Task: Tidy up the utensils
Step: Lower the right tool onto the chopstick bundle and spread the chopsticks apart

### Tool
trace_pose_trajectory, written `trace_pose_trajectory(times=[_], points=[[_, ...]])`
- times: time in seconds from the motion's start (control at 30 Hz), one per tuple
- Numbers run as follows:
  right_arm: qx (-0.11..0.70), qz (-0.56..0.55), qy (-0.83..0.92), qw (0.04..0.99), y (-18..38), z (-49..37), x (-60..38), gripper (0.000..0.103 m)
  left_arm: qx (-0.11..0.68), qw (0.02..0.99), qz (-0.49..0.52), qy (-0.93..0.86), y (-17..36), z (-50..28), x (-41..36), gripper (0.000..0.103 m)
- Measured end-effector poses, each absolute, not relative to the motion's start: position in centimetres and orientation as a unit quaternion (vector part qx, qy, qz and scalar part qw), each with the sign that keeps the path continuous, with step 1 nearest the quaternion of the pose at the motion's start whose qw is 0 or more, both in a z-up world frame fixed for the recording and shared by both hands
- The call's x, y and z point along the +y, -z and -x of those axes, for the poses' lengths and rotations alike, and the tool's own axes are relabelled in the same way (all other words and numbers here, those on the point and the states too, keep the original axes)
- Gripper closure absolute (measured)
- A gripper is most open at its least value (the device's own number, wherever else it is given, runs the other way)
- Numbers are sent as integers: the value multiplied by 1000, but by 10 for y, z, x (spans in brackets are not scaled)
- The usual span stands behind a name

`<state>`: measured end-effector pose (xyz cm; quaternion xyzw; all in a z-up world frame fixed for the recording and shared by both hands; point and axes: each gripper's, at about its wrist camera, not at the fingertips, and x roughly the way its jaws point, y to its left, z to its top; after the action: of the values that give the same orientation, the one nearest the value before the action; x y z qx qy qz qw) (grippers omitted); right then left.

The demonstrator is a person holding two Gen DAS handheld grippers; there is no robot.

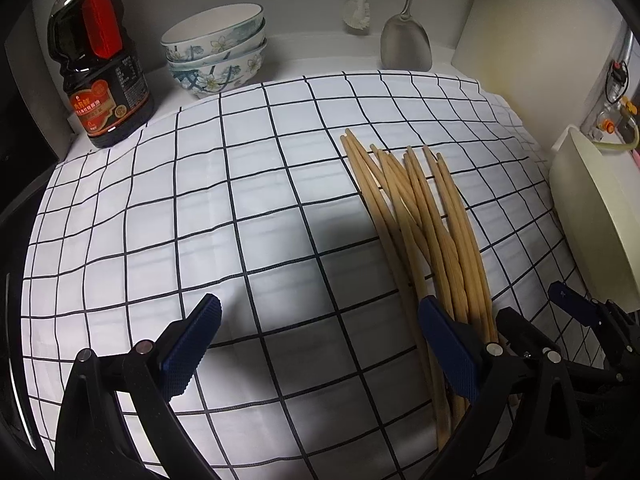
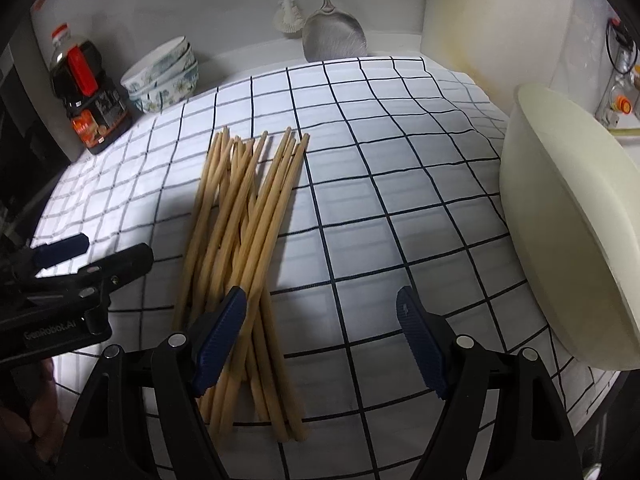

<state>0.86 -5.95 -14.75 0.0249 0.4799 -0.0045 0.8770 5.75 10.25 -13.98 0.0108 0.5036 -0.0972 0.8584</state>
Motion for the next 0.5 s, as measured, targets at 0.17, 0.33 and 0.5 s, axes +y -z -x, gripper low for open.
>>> trace_pose_trajectory(times=[0.17, 0.33, 0.5], points=[[478, -11, 7, 878, 151, -7, -57, 29, 504, 858, -3, 98, 144, -58, 103, 6], [477, 6, 9, 879, 150, -1, -58, 29, 505, 857, -4, 104, 147, -59, 99, 6], [491, 16, 0, 871, 154, -2, -57, 29, 504, 857, -3, 104, 148, -60, 99, 6]])
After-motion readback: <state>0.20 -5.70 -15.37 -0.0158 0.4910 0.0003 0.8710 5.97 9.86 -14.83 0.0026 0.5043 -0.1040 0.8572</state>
